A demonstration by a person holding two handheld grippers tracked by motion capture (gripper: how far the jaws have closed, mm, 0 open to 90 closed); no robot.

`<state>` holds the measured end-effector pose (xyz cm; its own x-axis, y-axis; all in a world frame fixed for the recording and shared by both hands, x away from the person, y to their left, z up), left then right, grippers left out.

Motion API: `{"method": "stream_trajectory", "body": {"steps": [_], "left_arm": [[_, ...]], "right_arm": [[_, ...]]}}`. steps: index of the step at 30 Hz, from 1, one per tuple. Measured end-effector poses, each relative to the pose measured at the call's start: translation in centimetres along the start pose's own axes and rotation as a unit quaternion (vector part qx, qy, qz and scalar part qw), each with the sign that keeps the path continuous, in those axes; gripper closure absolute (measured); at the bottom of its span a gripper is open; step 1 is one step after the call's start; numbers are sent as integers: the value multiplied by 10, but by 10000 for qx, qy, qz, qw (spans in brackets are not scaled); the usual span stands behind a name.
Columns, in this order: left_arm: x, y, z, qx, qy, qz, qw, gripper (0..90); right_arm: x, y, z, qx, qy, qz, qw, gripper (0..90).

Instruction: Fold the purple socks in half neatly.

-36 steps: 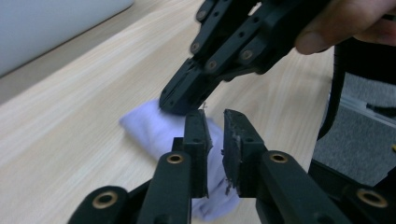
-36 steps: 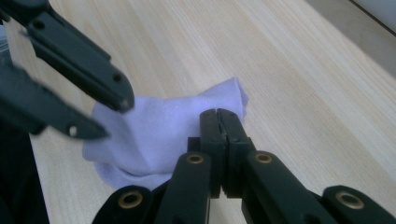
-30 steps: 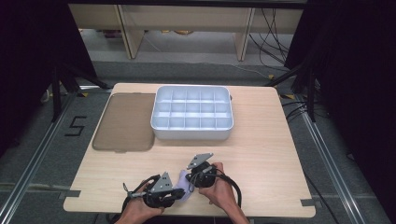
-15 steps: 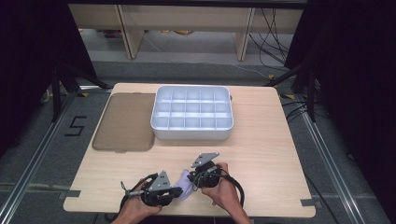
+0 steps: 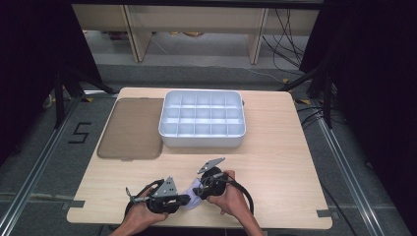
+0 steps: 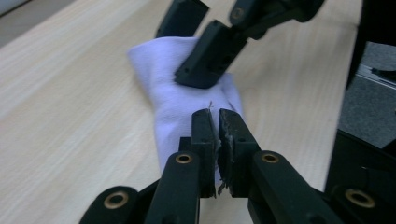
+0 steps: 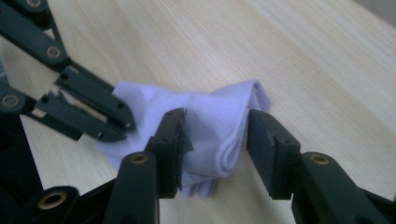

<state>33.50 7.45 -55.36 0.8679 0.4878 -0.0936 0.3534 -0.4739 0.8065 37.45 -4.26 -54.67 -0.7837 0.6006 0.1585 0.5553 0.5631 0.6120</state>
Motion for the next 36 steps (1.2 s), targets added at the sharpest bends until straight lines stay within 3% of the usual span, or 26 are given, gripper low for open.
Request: {"method": "stream_trajectory", "body": {"steps": [2, 3, 4, 7, 9, 11, 12, 13, 14, 16, 17, 20, 23, 25, 26, 30, 31, 32, 33, 34, 35, 36], "left_arm": [[1, -1, -1, -28, 53, -85, 9999, 835], [1, -1, -1, -30, 71, -60, 10000, 834], [2, -1, -1, 40, 86, 118, 9999, 834], [2, -1, -1, 41, 67, 114, 9999, 832], [1, -1, -1, -9, 64, -72, 10000, 832], [1, -1, 0, -15, 30, -72, 10000, 831], [4, -1, -1, 20, 16, 98, 9999, 830], [4, -1, -1, 20, 16, 98, 9999, 830], [1, -2, -1, 15, 35, -94, 9999, 830], [1, -1, 0, -12, 32, -68, 10000, 829], [4, -2, -1, 77, 11, 50, 10000, 827], [3, -1, 0, -19, -57, -86, 9999, 825], [1, -1, -1, -29, -16, -39, 10000, 821], [3, -1, -1, -25, -54, 41, 10000, 805], [2, -2, -2, -102, -150, -51, 9998, 784], [4, -1, -8, -64, -176, -172, 9997, 648], [3, -1, -10, -109, -143, -263, 9995, 648], [5, -1, -14, -103, -73, -213, 9997, 630], [8, -3, -18, -65, 17, -277, 9996, 577], [8, -1, -21, -219, -19, -347, 9992, 549], [11, -3, -29, -261, -15, -567, 9980, 528], [11, -3, -29, -261, -15, -567, 9980, 514]], "right_arm": [[-1, -2, 3, -120, 162, 329, 9993, 569], [-3, -3, 2, -76, 207, 378, 9990, 569], [-3, -4, 2, -90, 233, 427, 9988, 569], [-3, -5, 2, -93, 249, 480, 9985, 566], [-3, -5, 3, -90, 257, 552, 9981, 565], [-3, -7, 4, -132, 367, 695, 9968, 565], [-3, -7, 4, -157, 417, 728, 9963, 567], [-3, -7, 4, -157, 417, 728, 9963, 567], [-4, -8, 5, -188, 425, 719, 9963, 572], [-3, -8, 4, -202, 392, 775, 9960, 584], [-2, -9, 4, -214, 448, 793, 9956, 611], [-2, -9, 4, -237, 513, 772, 9954, 632], [-1, -9, 5, -254, 627, 809, 9944, 675], [1, -9, 4, -289, 557, 757, 9952, 703], [1, -9, 4, -301, 585, 709, 9953, 714], [1, -9, 4, -340, 589, 743, 9949, 722], [1, -9, 4, -340, 624, 691, 9951, 725], [1, -9, 4, -337, 638, 648, 9953, 729], [2, -9, 3, -328, 549, 620, 9960, 734], [2, -9, 3, -345, 491, 604, 9964, 736], [2, -9, 3, -340, 487, 598, 9964, 737], [2, -9, 3, -340, 487, 598, 9964, 737]]}}
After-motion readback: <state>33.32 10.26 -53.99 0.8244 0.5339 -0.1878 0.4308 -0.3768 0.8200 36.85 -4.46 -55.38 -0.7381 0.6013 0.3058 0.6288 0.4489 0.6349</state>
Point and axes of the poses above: each handheld gripper's, and its own axes: z roughly forward along the jaws, y roughly out of its top, x roughly to its left, the point moved 7 cm from there along z, roughly forward along the jaws, and after that the axes turned 3 degrees about -x, right-handed, at the moved point
